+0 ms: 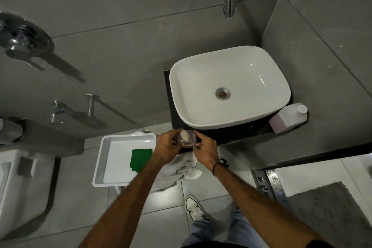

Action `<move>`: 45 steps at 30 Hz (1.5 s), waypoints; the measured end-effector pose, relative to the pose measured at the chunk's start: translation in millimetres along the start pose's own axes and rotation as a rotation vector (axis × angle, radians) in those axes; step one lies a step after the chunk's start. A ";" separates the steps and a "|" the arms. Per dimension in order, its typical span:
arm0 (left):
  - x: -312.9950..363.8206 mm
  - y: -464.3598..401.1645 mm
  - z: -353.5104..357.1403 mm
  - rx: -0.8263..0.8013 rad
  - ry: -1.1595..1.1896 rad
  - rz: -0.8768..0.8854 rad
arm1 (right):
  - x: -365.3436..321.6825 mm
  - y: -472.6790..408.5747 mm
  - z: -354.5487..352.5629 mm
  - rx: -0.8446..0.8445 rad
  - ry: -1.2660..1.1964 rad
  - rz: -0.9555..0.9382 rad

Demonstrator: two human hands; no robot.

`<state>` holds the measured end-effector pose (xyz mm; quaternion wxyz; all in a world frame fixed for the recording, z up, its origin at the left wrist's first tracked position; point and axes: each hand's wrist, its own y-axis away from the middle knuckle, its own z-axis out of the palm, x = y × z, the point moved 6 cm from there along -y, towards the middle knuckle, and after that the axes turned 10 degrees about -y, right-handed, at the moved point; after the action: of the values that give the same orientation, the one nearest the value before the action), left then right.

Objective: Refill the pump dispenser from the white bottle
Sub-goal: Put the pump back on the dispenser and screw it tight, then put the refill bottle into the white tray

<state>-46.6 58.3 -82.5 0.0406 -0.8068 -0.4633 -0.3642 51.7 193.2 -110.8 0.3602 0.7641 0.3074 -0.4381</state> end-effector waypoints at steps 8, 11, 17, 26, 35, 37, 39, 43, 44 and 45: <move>0.0 -0.5 10.3 0.019 -0.036 -0.004 | 18.7 -13.0 1.5 -0.112 -0.005 0.128; 3.0 4.5 13.7 0.025 -0.029 -0.028 | 19.5 -13.8 -4.0 -0.183 -0.013 0.157; 7.0 30.3 19.6 0.191 -0.023 -0.202 | 45.3 -3.0 -66.0 -0.250 -0.031 0.229; 76.0 69.4 132.8 -0.025 -0.078 -0.311 | 116.7 15.0 -266.0 0.091 0.144 0.291; 281.4 -11.6 195.2 0.131 0.162 0.069 | 90.7 -16.8 -337.0 0.183 0.065 0.085; 300.6 -21.2 195.1 0.149 0.193 0.055 | 88.9 -23.8 -328.5 0.195 0.022 0.131; 313.5 -27.3 196.3 0.125 0.175 0.068 | 91.8 -28.3 -330.8 0.305 -0.039 0.165; 319.5 -33.8 198.6 0.065 0.098 0.096 | 100.0 -39.5 -340.5 0.337 -0.084 0.179; 318.2 -33.8 199.1 0.068 0.084 0.101 | 98.2 -39.4 -339.2 0.284 -0.030 0.162; 316.4 -33.1 199.6 0.072 0.082 0.103 | 100.2 -40.0 -337.7 0.255 0.017 0.139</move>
<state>134.1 384.8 -39.6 0.1074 -0.8121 -0.4318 -0.3774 214.4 507.5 -90.9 0.2871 0.8269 0.1984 -0.4410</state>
